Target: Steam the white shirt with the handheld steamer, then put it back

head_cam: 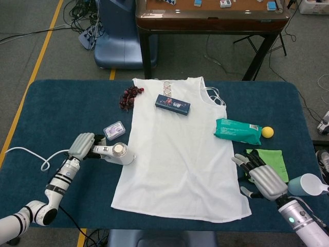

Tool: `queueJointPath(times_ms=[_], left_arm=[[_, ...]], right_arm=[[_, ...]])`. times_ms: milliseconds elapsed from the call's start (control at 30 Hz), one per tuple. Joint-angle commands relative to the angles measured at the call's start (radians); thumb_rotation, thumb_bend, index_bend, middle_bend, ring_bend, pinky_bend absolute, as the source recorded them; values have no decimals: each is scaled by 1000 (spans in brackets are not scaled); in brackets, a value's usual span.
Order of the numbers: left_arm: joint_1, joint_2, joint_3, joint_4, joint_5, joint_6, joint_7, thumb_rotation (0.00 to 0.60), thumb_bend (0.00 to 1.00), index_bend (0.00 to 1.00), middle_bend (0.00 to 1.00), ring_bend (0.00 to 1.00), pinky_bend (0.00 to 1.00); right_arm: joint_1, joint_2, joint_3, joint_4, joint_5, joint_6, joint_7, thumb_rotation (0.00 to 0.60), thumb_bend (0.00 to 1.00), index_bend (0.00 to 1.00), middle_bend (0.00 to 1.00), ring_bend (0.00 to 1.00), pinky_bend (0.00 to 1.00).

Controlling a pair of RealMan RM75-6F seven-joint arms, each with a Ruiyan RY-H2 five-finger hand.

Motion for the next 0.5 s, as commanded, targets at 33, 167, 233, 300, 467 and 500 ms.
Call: queueJointPath(times_ms=[33, 167, 233, 300, 467, 500], left_arm=[[-9, 0, -3, -41, -2, 10, 44, 600, 246, 880, 830, 689, 719], [-24, -13, -7, -76, -18, 1, 102, 600, 246, 881, 829, 688, 719], [-33, -25, -10, -86, -24, -1, 128, 600, 246, 881, 829, 688, 719], [-43, -40, -15, -90, -29, -1, 149, 600, 246, 881, 829, 687, 719], [-71, -81, -26, -84, -46, -17, 178, 600, 246, 881, 829, 687, 718], [-76, -88, -28, -80, -51, -22, 182, 600, 246, 881, 829, 687, 719]], right_arm=[[53, -46, -12, 7, 6, -88, -9, 600, 363, 1, 88, 0, 0], [96, -95, -24, 23, 6, -162, -4, 600, 411, 1, 88, 0, 0], [113, -118, -30, 34, 10, -192, -3, 600, 415, 1, 88, 0, 0], [124, -135, -37, 43, 14, -213, -7, 600, 416, 1, 88, 0, 0], [138, -156, -56, 58, 32, -248, -15, 600, 416, 1, 88, 0, 0], [139, -159, -59, 60, 36, -251, -16, 600, 416, 1, 88, 0, 0]])
